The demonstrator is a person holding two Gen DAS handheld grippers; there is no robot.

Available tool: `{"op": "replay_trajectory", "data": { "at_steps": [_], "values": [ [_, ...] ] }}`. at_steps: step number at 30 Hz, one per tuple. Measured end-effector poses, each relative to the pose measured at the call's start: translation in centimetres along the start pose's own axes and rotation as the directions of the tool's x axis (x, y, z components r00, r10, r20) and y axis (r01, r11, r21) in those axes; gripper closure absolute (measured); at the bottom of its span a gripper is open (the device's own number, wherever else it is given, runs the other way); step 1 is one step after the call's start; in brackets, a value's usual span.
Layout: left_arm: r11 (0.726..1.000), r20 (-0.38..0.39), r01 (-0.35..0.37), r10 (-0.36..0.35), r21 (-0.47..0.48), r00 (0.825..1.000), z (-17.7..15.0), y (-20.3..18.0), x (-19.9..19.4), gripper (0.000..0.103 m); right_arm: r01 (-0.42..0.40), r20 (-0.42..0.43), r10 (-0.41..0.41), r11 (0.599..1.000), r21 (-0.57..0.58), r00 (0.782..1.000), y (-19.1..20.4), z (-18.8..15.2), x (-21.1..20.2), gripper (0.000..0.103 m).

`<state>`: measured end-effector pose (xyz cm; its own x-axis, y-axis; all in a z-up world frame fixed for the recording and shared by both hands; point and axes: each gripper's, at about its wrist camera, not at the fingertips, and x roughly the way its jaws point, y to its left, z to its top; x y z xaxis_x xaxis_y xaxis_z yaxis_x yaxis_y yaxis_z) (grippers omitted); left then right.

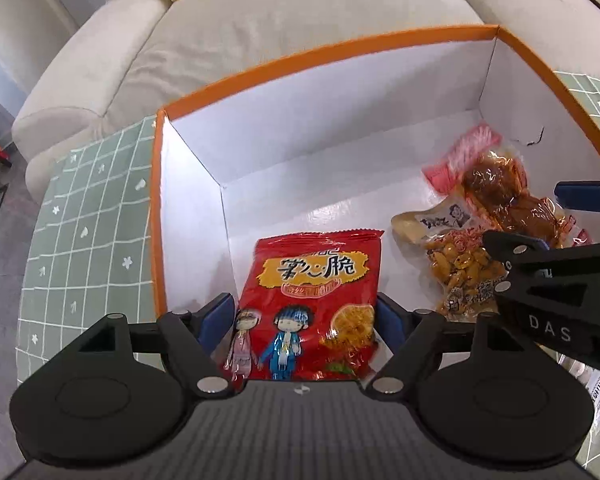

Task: Organize snacks
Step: 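Carry both packets over the orange box and open both tools to drop them, then withdraw both open tools from the box toward the remaining snacks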

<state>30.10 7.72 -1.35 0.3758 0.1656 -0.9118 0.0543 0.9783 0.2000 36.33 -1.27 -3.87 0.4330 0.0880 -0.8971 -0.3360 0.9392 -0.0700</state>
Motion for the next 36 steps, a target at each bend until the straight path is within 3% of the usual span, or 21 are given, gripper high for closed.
{"op": "replay_trajectory", "data": {
  "at_steps": [4, 7, 18, 25, 32, 36],
  "values": [
    [1.0, 0.027, -0.007, 0.007, -0.008, 1.0, 0.1, 0.2, -0.9, 0.012, -0.011, 0.034, 0.011, 1.0, 0.014, 0.999, -0.2, -0.2, -1.0, 0.038],
    [0.999, 0.07, -0.017, 0.02, -0.037, 0.997, 0.1, 0.7, -1.7, 0.012, -0.013, 0.067, 0.011, 1.0, 0.027, 0.998, -0.4, -0.3, -2.2, 0.031],
    [0.982, 0.202, 0.038, 0.0, -0.187, 0.979, -1.3, 2.4, -5.9, 0.012, -0.045, 0.188, 0.024, 0.993, 0.107, 0.982, -1.8, -1.3, -6.6, 0.022],
    [0.987, 0.229, 0.037, 0.0, -0.159, 0.973, -3.6, 2.1, -8.8, 0.012, -0.032, 0.223, 0.0, 0.99, 0.14, 0.975, -2.1, -3.9, -9.5, 0.017],
    [0.994, 0.254, 0.037, -0.01, -0.102, 0.967, -7.5, 1.2, -11.4, 0.012, -0.074, 0.243, 0.034, 0.985, 0.157, 0.969, -1.7, -7.8, -11.8, 0.014],
    [0.99, 0.24, 0.075, -0.044, -0.119, 0.97, -10.1, 1.1, -11.9, 0.012, -0.087, 0.242, 0.048, 0.984, 0.153, 0.969, -1.0, -10.5, -12.4, 0.012]
  ]
}}
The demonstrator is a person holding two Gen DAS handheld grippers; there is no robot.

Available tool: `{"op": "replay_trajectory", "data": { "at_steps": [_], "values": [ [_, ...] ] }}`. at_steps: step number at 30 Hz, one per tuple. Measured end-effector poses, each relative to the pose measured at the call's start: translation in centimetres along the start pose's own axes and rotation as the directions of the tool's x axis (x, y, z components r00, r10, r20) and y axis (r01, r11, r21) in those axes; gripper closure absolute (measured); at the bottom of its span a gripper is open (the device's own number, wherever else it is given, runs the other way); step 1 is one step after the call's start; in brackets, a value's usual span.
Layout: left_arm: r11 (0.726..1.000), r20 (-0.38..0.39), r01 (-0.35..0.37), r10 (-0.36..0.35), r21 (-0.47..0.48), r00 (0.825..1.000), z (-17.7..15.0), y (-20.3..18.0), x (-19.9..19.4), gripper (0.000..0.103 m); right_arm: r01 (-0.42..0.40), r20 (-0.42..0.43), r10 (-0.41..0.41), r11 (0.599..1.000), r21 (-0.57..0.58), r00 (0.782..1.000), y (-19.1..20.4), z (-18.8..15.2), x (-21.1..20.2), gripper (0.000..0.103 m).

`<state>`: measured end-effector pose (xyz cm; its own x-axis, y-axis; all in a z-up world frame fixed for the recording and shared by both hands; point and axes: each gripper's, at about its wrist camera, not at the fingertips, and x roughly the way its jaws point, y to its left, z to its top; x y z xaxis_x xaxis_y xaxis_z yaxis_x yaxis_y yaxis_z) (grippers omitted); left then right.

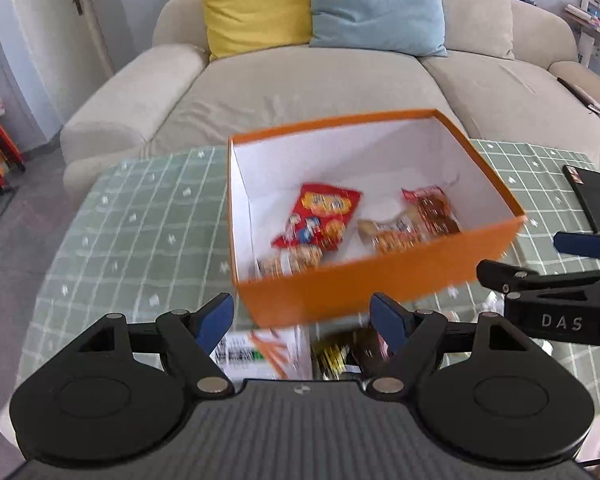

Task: Organize snacks
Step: 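Withdraw both open tools from the box toward the remaining snacks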

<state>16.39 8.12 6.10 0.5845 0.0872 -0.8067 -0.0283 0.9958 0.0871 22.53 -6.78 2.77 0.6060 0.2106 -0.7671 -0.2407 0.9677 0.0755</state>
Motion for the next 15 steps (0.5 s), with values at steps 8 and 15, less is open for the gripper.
{"op": "replay_trajectory", "data": {
  "at_steps": [8, 15],
  "values": [
    [0.999, 0.015, 0.026, -0.025, -0.027, 1.0, -5.0, -0.1, -0.8, 0.012, 0.009, -0.023, -0.01, 1.0, -0.016, 1.0, 0.7, -5.9, -1.4, 0.012],
    [0.997, 0.032, 0.037, -0.035, -0.074, 0.999, -9.4, 0.4, -0.6, 0.012, 0.03, 0.021, -0.029, 0.999, -0.044, 0.999, 0.2, -10.7, -2.8, 0.012]
  ]
}}
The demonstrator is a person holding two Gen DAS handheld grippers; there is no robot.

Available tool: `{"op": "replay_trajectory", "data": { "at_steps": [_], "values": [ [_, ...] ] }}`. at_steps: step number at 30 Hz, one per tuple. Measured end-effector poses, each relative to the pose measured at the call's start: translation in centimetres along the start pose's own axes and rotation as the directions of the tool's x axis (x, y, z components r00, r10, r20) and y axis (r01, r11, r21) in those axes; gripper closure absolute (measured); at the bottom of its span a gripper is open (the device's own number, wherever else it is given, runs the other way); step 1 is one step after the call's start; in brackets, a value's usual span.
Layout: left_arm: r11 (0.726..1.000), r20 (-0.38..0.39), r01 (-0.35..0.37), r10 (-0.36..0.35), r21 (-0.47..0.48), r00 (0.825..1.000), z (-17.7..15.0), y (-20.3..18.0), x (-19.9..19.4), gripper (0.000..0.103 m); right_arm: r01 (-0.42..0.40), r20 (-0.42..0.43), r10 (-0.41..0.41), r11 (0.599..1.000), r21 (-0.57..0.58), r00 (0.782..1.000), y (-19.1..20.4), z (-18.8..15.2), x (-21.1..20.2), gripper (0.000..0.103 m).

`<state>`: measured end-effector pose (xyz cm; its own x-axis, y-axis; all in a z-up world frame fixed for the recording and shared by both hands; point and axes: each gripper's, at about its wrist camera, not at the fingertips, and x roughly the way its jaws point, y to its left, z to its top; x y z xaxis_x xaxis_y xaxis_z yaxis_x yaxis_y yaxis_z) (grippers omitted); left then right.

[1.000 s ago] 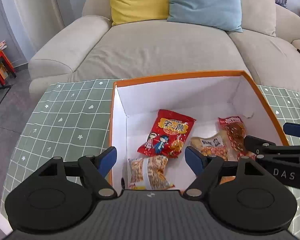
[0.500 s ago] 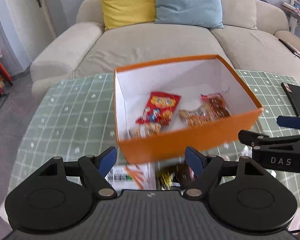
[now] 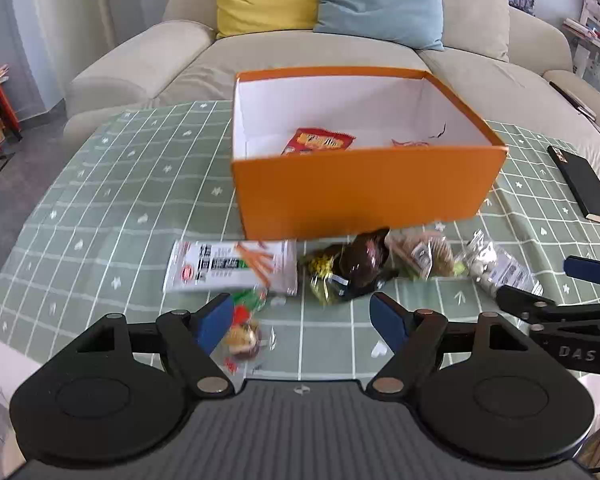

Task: Organize snacks
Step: 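Withdraw both open tools from the box toward the remaining snacks, then grasp the clear wrapped snack with the left tool while the right tool grasps the quail egg pack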

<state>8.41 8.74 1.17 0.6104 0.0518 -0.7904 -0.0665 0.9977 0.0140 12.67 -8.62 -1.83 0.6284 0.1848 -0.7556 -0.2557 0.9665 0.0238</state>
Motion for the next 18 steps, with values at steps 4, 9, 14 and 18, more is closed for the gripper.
{"op": "replay_trajectory", "data": {
  "at_steps": [4, 9, 14, 18],
  "values": [
    [1.0, -0.004, 0.007, -0.007, -0.003, 1.0, -2.3, 0.9, -0.2, 0.012, 0.0, 0.008, 0.0, 1.0, 0.01, 1.0, -0.6, -2.5, -0.3, 0.012],
    [1.0, -0.051, -0.014, 0.013, -0.01, 0.999, -4.5, 2.2, 0.1, 0.012, 0.013, -0.023, -0.013, 1.0, 0.026, 1.0, -1.5, -4.3, 0.2, 0.012],
    [0.999, -0.041, -0.034, 0.032, -0.042, 0.999, -4.9, 3.4, 0.4, 0.012, 0.018, -0.023, -0.018, 0.999, 0.039, 1.0, -1.6, -4.4, 0.6, 0.012],
    [0.994, -0.036, -0.032, 0.028, -0.101, 0.999, -4.1, 4.2, 1.2, 0.012, 0.022, -0.006, -0.022, 1.0, 0.018, 1.0, -1.2, -4.5, 0.7, 0.012]
  ]
}}
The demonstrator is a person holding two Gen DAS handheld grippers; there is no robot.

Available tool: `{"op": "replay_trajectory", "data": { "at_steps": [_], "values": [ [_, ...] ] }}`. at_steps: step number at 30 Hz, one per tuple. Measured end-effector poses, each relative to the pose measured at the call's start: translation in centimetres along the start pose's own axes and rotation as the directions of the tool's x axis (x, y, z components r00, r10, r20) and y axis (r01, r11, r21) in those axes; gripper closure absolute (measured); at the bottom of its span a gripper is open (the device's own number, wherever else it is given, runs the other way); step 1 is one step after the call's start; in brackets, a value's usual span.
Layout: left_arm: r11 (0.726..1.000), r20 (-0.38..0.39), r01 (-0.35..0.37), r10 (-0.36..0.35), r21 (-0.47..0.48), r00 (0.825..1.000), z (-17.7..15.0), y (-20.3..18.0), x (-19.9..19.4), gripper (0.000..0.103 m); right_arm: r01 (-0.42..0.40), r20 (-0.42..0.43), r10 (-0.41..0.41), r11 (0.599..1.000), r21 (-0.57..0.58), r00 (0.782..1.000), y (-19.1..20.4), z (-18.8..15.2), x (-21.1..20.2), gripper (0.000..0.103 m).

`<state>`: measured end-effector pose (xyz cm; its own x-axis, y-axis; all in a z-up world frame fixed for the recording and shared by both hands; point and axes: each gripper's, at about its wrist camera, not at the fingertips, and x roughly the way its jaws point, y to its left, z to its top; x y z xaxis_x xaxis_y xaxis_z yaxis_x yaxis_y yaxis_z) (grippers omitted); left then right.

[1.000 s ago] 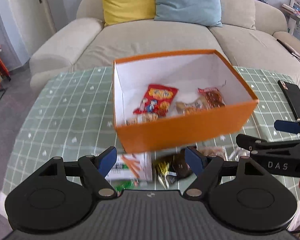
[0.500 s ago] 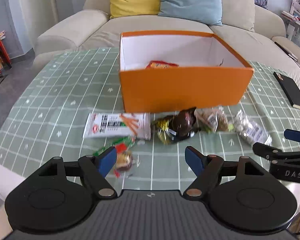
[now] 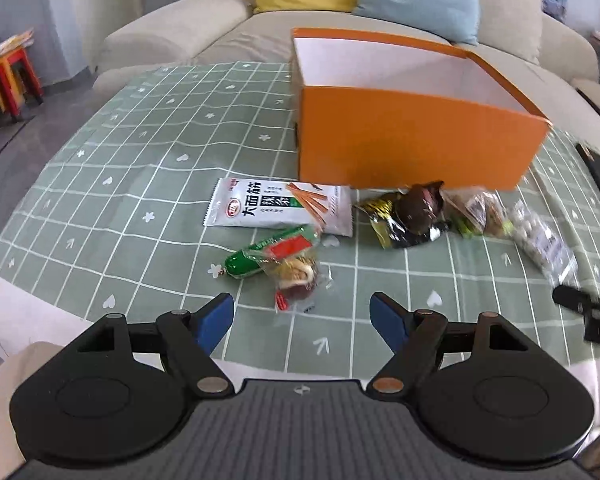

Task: Organize snacks
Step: 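Grasp the clear wrapped snack with the left tool while the right tool grasps the quail egg pack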

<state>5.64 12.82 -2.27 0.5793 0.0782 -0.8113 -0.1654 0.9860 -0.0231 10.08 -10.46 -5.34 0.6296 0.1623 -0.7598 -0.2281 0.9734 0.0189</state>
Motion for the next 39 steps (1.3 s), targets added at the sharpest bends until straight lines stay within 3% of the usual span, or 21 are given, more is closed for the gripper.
{"op": "replay_trajectory", "data": {
  "at_steps": [5, 8, 20, 25, 30, 39],
  "values": [
    [0.997, -0.019, -0.002, 0.001, -0.082, 1.0, 0.7, 0.4, 2.1, 0.013, 0.007, 0.016, -0.006, 1.0, -0.018, 1.0, 0.2, 0.1, 0.2, 0.012],
    [0.994, -0.036, -0.023, 0.019, -0.11, 0.999, 0.8, 0.4, 3.3, 0.019, 0.006, 0.012, -0.006, 1.0, -0.026, 1.0, 0.3, 0.0, 0.5, 0.012],
    [0.995, -0.081, -0.041, 0.034, -0.087, 0.996, 1.1, -0.6, 6.2, 0.029, 0.059, 0.041, -0.053, 0.986, -0.156, 0.998, -0.6, 0.6, 3.0, 0.012],
    [0.995, -0.095, -0.037, 0.028, -0.091, 0.995, 1.2, -0.6, 6.9, 0.044, 0.046, 0.0, -0.046, 0.984, -0.172, 0.999, -1.5, 1.0, 5.1, 0.012],
    [0.994, -0.097, -0.032, 0.022, -0.106, 0.995, 1.2, -0.3, 7.2, 0.05, 0.016, -0.018, -0.02, 0.983, -0.184, 1.0, -1.9, 1.6, 6.4, 0.012],
    [0.997, -0.099, -0.016, 0.008, -0.081, 0.995, 1.2, -0.5, 7.1, 0.052, -0.001, -0.051, -0.008, 0.986, -0.167, 0.999, -2.8, 2.9, 8.8, 0.014]
  ]
}}
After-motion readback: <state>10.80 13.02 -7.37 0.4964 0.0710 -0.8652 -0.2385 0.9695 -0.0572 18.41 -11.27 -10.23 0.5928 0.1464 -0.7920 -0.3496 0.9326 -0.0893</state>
